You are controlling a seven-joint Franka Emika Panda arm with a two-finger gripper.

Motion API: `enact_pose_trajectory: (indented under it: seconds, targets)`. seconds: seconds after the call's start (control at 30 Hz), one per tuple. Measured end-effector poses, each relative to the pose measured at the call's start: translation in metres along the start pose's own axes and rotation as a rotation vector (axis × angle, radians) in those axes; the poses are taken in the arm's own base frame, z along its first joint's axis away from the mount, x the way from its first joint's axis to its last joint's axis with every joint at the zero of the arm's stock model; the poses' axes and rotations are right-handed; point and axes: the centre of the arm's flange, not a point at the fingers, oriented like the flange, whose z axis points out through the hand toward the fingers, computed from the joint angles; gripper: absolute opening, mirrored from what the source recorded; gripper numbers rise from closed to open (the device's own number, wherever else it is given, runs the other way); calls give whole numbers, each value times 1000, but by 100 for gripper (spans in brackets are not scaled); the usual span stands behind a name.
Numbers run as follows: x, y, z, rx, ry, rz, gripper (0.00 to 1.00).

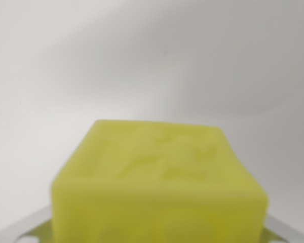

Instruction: Pick yellow cube

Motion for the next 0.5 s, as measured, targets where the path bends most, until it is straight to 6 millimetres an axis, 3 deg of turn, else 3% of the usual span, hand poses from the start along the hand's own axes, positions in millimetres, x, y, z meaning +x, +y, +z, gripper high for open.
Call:
enact_pose_trajectory:
  seconds: [0.5]
  targets:
    - [0, 0, -38, 0, 0, 0, 0]
